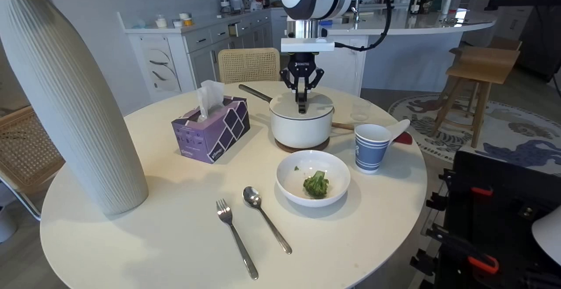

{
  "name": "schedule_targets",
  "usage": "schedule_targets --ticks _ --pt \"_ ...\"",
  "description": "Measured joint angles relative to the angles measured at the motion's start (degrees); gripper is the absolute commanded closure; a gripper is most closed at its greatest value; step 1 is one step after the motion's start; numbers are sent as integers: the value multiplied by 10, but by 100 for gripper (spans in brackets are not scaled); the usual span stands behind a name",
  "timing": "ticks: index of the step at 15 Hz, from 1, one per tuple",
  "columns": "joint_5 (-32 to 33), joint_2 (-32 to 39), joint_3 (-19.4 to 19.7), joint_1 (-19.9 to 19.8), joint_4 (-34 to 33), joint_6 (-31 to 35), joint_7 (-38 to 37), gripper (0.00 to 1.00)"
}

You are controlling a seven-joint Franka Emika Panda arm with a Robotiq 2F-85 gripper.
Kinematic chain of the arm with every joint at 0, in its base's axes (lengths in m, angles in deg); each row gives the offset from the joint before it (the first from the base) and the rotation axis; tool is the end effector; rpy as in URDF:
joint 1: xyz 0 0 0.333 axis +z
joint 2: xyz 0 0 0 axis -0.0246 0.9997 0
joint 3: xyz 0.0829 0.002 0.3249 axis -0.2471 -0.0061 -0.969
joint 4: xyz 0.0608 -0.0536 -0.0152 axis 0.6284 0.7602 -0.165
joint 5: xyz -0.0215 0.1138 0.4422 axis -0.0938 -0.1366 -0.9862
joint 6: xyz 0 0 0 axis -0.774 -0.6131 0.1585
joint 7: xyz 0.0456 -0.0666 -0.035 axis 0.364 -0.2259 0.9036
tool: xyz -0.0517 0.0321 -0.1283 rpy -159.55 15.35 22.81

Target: Pick up the white lid and place it on top of the white pot.

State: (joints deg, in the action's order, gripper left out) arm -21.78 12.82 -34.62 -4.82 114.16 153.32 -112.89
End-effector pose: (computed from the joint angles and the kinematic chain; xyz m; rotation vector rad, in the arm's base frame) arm 0.6967 -0.1169 0.2263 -2.7233 1.4296 0.0974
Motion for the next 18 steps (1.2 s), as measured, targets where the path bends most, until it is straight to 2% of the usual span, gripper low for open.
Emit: schedule_targets --ticks 18 --pt "-1 1 -1 3 -3 -17 0 94"
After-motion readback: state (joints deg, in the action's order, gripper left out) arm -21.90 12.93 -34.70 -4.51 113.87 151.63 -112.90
